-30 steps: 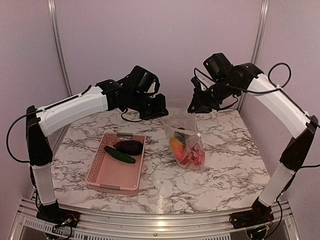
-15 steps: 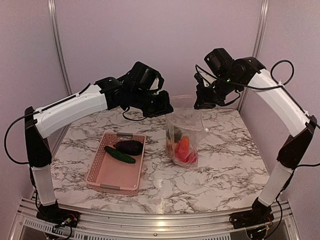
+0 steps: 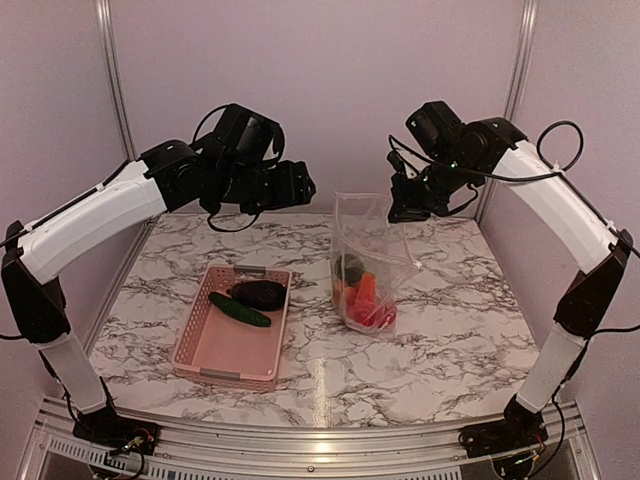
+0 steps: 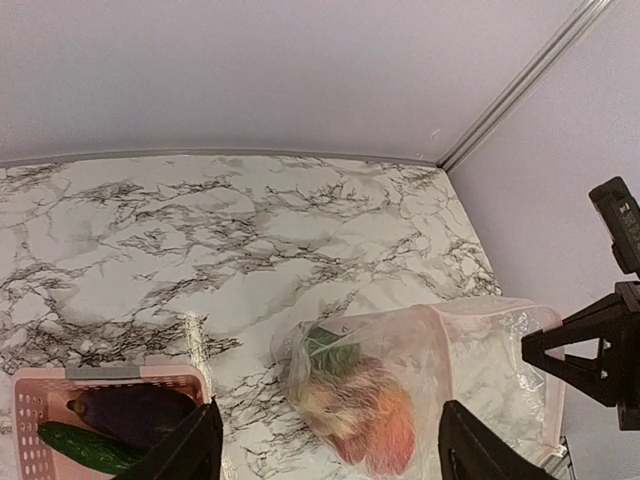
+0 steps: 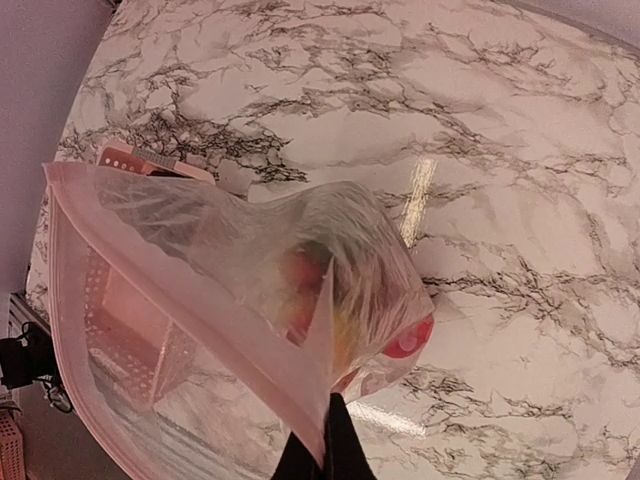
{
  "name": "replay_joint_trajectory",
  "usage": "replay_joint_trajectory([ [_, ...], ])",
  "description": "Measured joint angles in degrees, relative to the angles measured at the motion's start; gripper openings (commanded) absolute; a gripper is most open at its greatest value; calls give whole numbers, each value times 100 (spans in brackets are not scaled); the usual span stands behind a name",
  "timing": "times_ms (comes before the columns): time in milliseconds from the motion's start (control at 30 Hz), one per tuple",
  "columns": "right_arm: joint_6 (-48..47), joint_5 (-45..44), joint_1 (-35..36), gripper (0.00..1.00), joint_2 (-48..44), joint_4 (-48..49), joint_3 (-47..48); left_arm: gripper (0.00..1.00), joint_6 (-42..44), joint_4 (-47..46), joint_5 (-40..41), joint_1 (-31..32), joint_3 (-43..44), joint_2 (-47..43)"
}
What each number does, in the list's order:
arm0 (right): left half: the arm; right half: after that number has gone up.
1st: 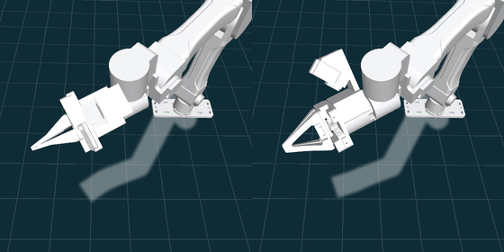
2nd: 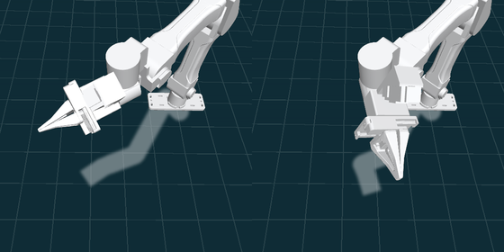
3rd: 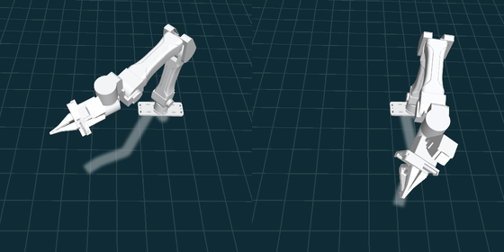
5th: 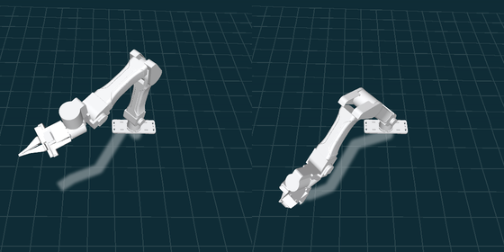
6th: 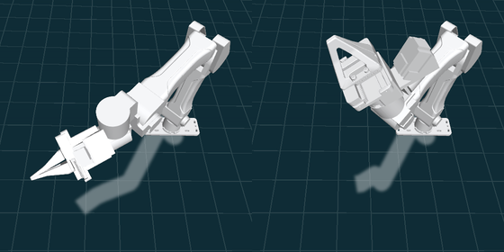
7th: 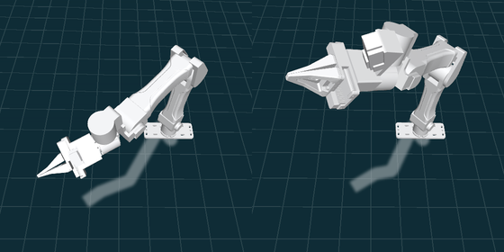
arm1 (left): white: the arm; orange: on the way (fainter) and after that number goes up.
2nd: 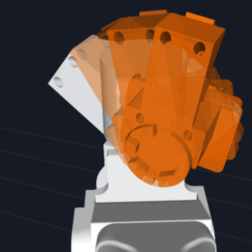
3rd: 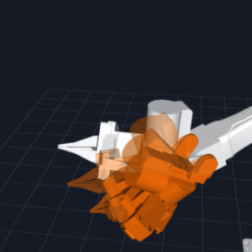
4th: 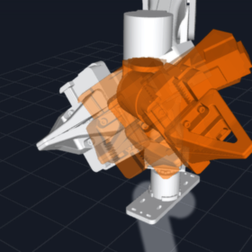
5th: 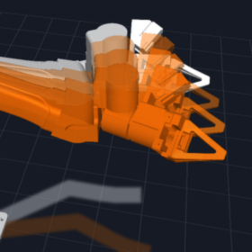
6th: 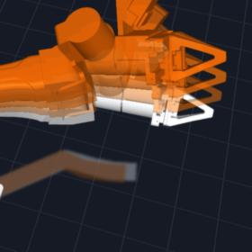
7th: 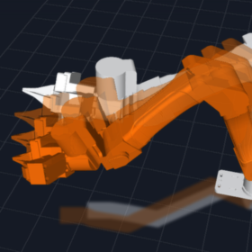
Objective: Place the food in the zip-top bag and seal the zipper
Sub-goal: Adjust the zipper food storage bag at the center of the board, then pick up the fake vegetable from the bin.
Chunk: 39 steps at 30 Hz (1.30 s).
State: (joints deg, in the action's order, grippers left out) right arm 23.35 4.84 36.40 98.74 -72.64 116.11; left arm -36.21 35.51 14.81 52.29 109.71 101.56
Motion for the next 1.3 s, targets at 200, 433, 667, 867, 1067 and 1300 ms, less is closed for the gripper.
replay_joint_trajectory([
  [200,11,35,0,0,-72,138,-280,73,-267,35,857,-247,-1390,-1263],
  [433,15,125,0,0,-173,275,-387,69,-1346,155,1543,-483,-3023,-1641],
  [667,4,214,2,0,-201,302,-389,65,-2378,219,1561,-529,-3526,-1637],
  [867,-7,260,2,0,-264,369,-479,60,-3206,389,1202,-734,-3569,-1283],
  [1067,-4,264,2,0,-428,433,-704,59,-3777,713,944,-905,-3554,-616],
  [1300,-2,278,2,0,-494,520,-802,59,-3950,750,822,-1075,-3493,-136],
])
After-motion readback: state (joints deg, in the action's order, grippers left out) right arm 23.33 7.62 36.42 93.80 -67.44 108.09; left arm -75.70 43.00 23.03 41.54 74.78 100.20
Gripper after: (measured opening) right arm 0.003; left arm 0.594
